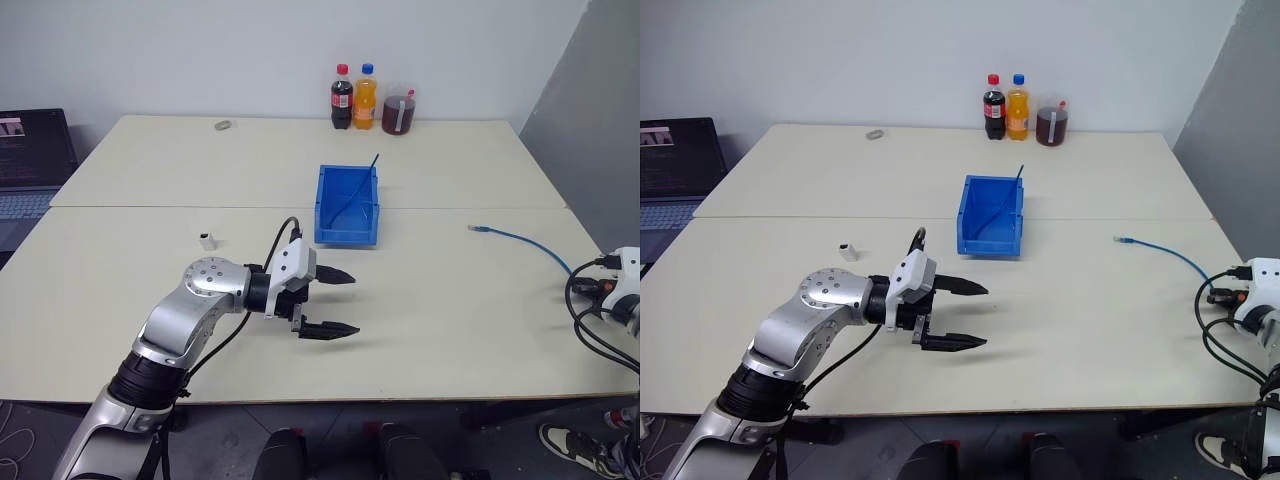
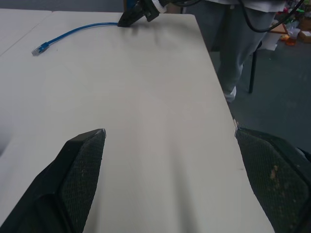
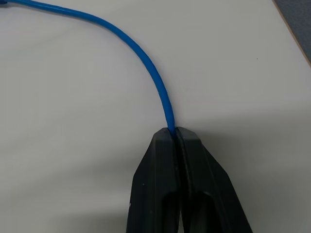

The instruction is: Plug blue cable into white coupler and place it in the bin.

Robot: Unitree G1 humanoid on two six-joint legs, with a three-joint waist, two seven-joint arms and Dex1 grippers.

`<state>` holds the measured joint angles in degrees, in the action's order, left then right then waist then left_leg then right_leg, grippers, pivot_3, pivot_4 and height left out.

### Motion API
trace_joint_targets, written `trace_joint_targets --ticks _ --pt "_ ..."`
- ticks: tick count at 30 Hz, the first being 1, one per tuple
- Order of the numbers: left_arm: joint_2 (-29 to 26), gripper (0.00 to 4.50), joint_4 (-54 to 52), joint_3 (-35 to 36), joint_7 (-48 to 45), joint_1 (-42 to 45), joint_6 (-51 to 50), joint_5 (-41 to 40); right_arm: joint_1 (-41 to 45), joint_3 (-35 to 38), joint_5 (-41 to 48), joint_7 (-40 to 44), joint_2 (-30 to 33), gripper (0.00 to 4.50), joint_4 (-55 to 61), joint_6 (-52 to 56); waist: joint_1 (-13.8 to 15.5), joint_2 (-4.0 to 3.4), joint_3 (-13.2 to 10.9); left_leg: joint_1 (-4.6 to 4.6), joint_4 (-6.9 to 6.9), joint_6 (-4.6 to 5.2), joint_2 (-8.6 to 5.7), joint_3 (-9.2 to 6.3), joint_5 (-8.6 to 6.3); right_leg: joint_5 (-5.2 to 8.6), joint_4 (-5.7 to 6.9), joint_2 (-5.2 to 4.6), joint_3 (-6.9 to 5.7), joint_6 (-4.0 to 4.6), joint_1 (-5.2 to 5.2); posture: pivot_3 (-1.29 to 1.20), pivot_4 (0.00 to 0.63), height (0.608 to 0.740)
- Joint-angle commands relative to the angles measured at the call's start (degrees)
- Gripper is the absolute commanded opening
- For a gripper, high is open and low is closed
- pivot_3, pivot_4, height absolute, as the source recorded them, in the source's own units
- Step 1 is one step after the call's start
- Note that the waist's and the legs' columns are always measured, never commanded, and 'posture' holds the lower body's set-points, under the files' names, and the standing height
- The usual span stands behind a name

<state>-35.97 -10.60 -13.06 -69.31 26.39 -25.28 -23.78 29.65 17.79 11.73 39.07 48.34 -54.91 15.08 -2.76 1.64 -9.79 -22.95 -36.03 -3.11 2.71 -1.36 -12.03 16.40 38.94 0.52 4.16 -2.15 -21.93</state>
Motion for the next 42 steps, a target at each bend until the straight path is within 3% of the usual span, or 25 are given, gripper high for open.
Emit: trace_joint_targets --ticks 1,8,13,19,24,31,42 --pt "-2.0 4.50 -0.8 2.4 0.1 -2.1 1.0 0.1 -4.1 -2.6 -1.6 6.5 3.5 0.01 7.7 -2.6 -0.1 -0.01 0.0 0.00 0.01 0.00 0.00 0.01 0.00 0.01 0.00 0.00 0.01 0.01 -0.02 0.00 0.150 0.740" --pt "-4.4 4.50 -1.1 3.7 0.1 -5.7 1.4 0.3 -20.8 -3.3 1.3 18.2 6.9 0.01 36.7 -2.2 -0.2 -0.19 -0.1 -0.01 0.07 0.01 0.02 0.00 -0.01 0.07 0.05 0.01 0.01 0.03 -0.09 0.00 0.150 0.740" --pt "-6.3 4.50 0.0 4.1 -0.8 -7.1 2.3 0.8 -27.9 -4.1 -0.2 20.2 8.3 0.01 47.2 -6.5 -0.3 -0.17 -0.1 0.01 0.06 0.00 0.02 0.00 -0.01 0.07 0.05 -0.01 0.00 0.01 -0.10 0.00 0.150 0.740" --pt "-11.4 4.50 2.4 4.9 -3.1 -11.9 5.7 3.2 -25.9 -8.1 0.4 19.4 5.2 0.01 55.2 -5.7 -0.6 -0.17 -0.2 0.00 0.07 0.01 0.05 0.00 -0.01 0.08 0.06 0.01 -0.01 0.02 -0.14 0.00 0.150 0.740" --pt "-15.6 4.50 4.6 7.6 -2.7 -18.9 9.0 5.2 -22.7 -17.0 -0.5 16.5 -1.4 0.01 64.6 0.0 -0.5 -0.15 -0.2 -0.01 0.17 0.01 0.14 -0.03 -0.02 0.16 0.09 0.07 -0.03 0.17 -0.23 0.00 0.150 0.740" --pt "-18.8 4.50 5.1 12.8 -0.8 -27.0 10.9 6.0 -17.4 -26.4 -2.4 11.0 -11.0 0.01 69.3 8.2 -0.3 -0.15 -0.2 -0.05 0.22 0.00 0.16 -0.01 -0.02 0.27 0.11 0.02 -0.05 0.37 -0.31 0.00 0.150 0.740" --pt "-19.2 4.50 4.6 17.0 0.9 -31.3 11.4 6.0 -12.7 -25.2 -2.5 5.9 -15.1 0.01 63.9 13.2 -0.3 -0.17 -0.2 -0.02 0.28 0.00 0.19 0.01 -0.02 0.35 0.12 0.02 -0.07 0.52 -0.33 0.00 0.150 0.740"
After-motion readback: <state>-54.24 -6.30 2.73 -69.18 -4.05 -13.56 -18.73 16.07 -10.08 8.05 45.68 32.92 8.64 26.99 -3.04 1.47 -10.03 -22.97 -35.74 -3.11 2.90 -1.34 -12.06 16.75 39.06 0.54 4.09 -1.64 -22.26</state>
